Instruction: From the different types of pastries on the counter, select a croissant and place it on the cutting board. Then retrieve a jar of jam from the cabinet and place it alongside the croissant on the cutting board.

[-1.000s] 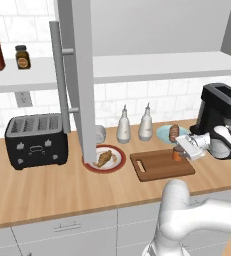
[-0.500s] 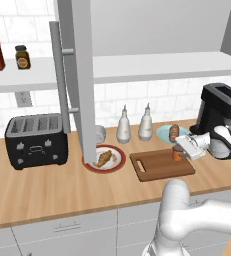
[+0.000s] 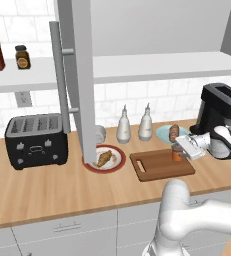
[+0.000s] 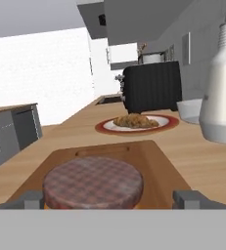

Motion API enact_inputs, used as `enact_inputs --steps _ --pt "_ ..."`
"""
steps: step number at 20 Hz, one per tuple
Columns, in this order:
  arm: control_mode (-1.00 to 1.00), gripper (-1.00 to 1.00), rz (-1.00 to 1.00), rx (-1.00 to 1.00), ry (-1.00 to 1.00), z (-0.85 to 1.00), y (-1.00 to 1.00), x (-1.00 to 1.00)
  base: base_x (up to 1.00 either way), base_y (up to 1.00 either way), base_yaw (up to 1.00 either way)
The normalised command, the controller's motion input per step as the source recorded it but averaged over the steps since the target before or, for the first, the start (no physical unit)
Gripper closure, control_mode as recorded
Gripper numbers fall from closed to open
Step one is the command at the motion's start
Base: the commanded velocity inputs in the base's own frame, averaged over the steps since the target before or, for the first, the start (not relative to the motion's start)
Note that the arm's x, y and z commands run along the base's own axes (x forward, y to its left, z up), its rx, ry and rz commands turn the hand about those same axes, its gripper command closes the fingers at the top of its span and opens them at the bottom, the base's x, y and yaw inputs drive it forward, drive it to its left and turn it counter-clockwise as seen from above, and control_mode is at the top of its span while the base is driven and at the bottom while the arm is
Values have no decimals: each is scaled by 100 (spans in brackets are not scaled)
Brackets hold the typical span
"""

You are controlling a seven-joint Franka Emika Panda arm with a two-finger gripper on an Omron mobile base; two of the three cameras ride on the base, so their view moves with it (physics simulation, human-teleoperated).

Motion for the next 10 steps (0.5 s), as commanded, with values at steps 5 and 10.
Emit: enact_inputs --steps 5,10 --pt "-100 -100 2 6 -1 55 0 0 0 0 0" --pt "-100 -100 4 1 -2 58 8 -2 0 0 0"
